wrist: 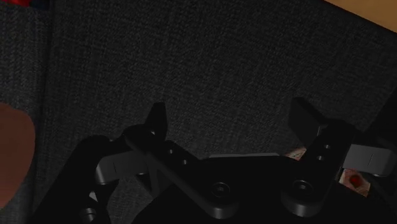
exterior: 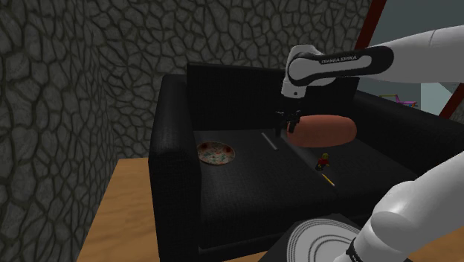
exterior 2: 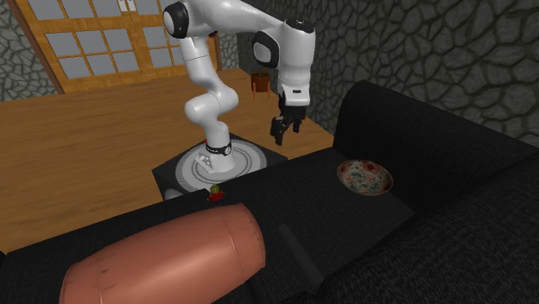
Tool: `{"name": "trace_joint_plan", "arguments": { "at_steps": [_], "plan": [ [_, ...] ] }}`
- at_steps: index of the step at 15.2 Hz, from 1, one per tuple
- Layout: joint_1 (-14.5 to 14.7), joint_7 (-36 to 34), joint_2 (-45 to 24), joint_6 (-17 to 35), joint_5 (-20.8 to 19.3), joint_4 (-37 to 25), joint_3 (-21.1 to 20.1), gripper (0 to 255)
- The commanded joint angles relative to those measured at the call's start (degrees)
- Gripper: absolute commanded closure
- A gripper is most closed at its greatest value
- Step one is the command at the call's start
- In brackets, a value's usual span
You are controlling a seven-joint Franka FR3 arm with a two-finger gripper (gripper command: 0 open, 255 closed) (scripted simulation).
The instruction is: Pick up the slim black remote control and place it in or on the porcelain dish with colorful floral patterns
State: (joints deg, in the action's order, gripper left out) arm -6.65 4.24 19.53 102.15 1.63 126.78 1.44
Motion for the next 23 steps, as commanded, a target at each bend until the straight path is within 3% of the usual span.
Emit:
{"name": "trace_joint_plan", "arguments": {
  "at_steps": [1, 12, 23],
  "plan": [
    [-0.72, -0.38, -4.72, 1.33, -0.09, -2.82, 0.71, 0],
    [-4.7, -1.47, -28.32, 3.7, 1.34, -20.78, 4.79, 0],
    [-10.59, -2.82, -53.48, -1.32, 5.0, -47.47, 7.53, 0]
  ]
}}
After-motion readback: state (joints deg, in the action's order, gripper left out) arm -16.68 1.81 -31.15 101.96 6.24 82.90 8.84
